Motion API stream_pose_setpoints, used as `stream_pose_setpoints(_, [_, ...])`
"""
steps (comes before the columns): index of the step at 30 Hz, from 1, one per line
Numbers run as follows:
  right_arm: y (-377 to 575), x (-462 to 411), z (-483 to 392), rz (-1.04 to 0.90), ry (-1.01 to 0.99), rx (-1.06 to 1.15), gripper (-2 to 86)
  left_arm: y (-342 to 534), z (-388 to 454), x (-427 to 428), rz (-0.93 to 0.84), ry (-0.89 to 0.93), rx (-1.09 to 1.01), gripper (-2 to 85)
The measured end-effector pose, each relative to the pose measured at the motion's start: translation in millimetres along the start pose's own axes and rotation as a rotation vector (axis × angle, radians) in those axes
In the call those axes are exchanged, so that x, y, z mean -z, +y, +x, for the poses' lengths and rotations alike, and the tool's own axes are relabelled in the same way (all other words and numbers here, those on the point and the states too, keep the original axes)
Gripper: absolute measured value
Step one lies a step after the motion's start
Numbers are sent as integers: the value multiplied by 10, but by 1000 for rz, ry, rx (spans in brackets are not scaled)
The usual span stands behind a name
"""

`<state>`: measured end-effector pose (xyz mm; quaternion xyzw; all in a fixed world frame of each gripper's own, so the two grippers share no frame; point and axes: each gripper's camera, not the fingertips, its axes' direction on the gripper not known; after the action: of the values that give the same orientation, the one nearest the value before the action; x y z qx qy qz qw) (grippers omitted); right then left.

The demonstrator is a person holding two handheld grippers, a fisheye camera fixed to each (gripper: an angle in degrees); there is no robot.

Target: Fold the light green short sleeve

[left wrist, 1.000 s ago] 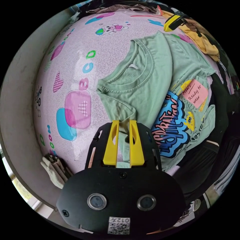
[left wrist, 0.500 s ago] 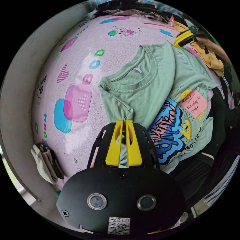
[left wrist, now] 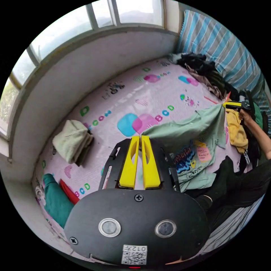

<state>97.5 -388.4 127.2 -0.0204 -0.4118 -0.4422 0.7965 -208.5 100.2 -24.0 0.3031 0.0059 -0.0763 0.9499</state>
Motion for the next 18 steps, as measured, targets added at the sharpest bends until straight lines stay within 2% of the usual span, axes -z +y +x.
stream_pose_setpoints(4, [48,1026,-287,220,-3,14,-10,406,-89,826,174,-64,25,0])
stream_pose_setpoints(5, [71,1186,-339,258,1,18,-10,555,-101,1127,251,-71,39,0])
stream_pose_setpoints(9, [455,2346,-794,624,28,65,-10,1230,-1,2176,602,-151,74,-1])
stream_pose_setpoints(12, [655,2865,-1061,730,87,55,-10,1556,147,2567,636,-275,50,-1])
stream_pose_setpoints(18, [977,3478,-1538,800,157,83,-10,2012,391,2974,638,-373,-10,-1])
